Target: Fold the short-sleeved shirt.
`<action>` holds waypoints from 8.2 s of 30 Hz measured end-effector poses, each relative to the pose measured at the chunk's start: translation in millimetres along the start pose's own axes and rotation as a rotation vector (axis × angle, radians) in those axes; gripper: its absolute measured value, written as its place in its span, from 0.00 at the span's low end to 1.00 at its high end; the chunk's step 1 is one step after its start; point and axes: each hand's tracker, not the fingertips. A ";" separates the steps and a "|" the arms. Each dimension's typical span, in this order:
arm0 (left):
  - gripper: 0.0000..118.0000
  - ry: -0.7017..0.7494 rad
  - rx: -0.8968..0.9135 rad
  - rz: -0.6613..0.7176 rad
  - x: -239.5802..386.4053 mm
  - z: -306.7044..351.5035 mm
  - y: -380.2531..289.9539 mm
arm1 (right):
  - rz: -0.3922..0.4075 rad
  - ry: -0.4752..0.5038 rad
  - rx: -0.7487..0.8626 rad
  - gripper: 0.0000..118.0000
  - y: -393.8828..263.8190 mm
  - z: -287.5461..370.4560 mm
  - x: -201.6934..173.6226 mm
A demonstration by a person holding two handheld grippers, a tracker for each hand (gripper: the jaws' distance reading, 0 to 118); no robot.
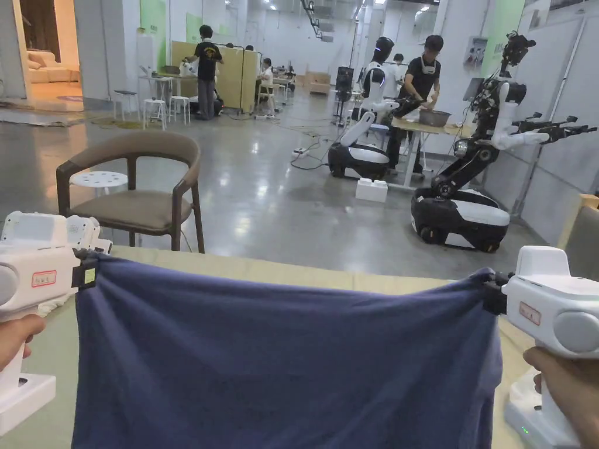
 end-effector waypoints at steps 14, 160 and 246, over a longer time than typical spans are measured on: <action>0.00 0.014 0.135 -0.004 3.8 -10.9 144.4 | -0.023 -0.052 0.153 0.03 137.6 8.3 1.3; 0.58 0.109 -0.730 0.065 -39.9 112.3 -349.5 | -0.037 0.045 -0.138 0.00 -276.0 138.7 -136.3; 0.29 0.058 -0.506 0.063 0.1 -131.1 -259.2 | -0.082 0.002 -0.547 0.36 -283.2 -49.4 -37.8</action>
